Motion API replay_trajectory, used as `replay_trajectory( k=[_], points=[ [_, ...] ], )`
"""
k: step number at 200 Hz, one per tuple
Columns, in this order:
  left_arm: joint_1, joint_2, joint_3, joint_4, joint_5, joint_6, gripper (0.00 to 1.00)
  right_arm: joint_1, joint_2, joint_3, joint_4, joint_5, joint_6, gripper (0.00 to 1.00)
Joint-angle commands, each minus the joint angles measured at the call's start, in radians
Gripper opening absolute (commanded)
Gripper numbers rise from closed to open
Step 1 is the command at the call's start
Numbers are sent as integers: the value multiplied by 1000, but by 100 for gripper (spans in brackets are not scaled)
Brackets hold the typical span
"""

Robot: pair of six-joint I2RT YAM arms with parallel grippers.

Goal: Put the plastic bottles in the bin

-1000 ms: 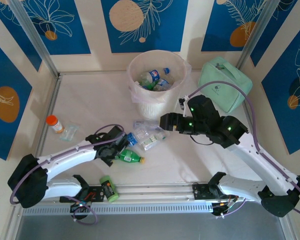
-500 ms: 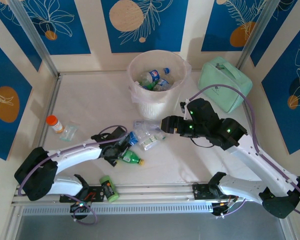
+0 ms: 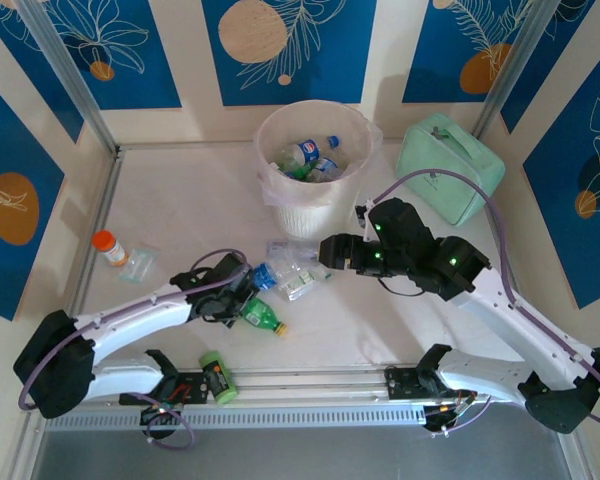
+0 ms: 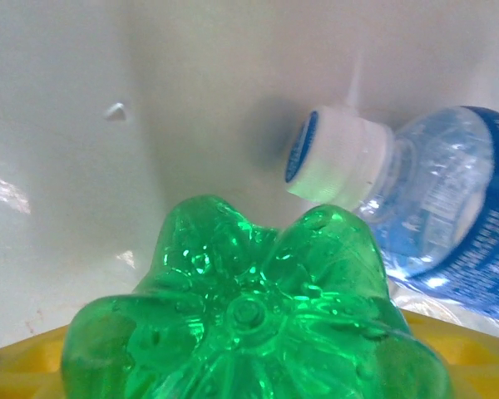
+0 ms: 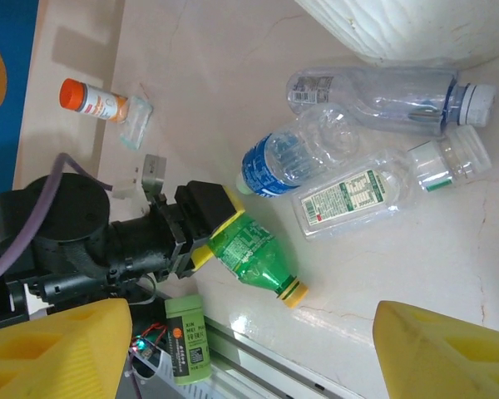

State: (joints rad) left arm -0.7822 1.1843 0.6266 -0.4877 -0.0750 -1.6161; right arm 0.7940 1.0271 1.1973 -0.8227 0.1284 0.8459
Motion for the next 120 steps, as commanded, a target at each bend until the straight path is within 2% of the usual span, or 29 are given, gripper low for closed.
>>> replay_trajectory(
  k=[1, 55, 94, 120],
  points=[
    [-9, -50, -5, 1, 4, 18, 61, 30, 15, 13, 15, 2, -2, 77],
    [23, -178, 64, 34, 47, 157, 60, 113, 70, 34, 67, -67, -61, 77],
    [102, -232, 119, 177, 214, 267, 60, 105, 108, 60, 69, -179, -104, 79],
    [149, -211, 160, 314, 366, 294, 60, 88, 116, 67, 84, -255, -126, 79]
  ],
)
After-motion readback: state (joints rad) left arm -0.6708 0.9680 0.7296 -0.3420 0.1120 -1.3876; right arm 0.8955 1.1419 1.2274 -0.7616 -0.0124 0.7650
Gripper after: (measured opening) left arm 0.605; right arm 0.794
